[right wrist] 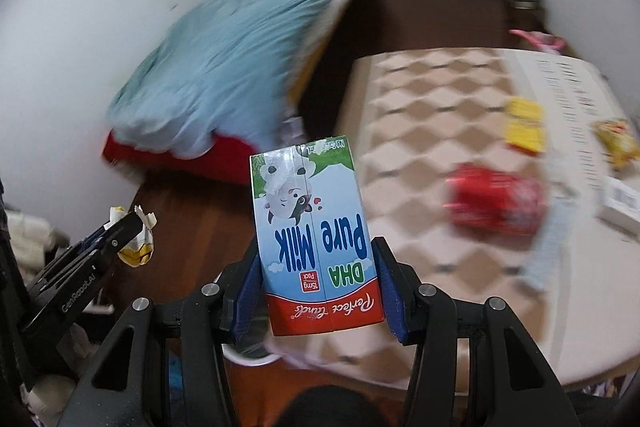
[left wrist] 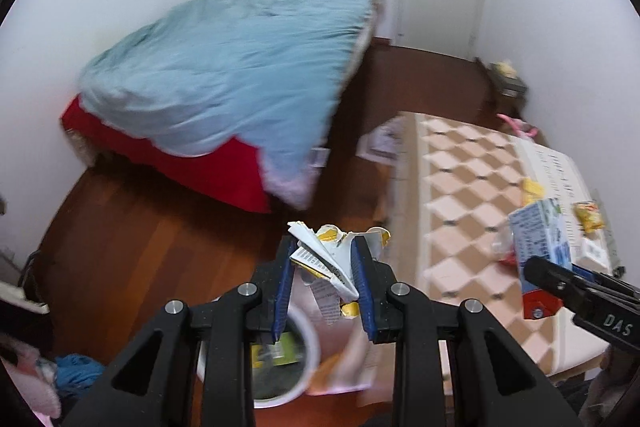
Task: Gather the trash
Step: 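Carry the paper and Pure Milk carton over the white trash bin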
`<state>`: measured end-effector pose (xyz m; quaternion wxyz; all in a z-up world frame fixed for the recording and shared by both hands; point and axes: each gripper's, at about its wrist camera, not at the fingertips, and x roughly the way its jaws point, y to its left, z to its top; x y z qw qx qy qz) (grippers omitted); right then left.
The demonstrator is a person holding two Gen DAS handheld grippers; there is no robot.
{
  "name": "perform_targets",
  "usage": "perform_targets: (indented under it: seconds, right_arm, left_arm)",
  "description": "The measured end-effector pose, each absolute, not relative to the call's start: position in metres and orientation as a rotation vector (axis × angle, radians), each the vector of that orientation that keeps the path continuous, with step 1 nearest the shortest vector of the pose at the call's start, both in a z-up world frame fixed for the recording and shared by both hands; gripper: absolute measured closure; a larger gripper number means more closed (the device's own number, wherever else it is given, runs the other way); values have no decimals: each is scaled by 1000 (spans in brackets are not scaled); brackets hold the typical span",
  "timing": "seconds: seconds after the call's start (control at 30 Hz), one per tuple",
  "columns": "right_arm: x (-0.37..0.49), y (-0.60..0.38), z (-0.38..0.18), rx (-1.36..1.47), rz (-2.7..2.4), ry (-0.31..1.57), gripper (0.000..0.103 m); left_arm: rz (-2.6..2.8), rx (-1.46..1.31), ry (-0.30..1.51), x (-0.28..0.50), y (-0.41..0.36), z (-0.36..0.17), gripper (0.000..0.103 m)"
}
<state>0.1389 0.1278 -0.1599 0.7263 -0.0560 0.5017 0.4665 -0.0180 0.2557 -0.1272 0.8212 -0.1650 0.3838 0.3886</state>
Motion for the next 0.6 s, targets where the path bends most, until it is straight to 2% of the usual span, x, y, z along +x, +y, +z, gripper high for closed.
perform_targets:
  seconds: [0.23, 0.6]
  right_arm:
    - [51, 223, -221, -286, 1136, 1202, 49]
    - [-15, 300, -356, -555, 1114, 1391, 49]
  left_arm:
    - [964, -414, 899, -90, 309, -168, 78]
    - [954, -687, 1129, -133, 373, -300, 78]
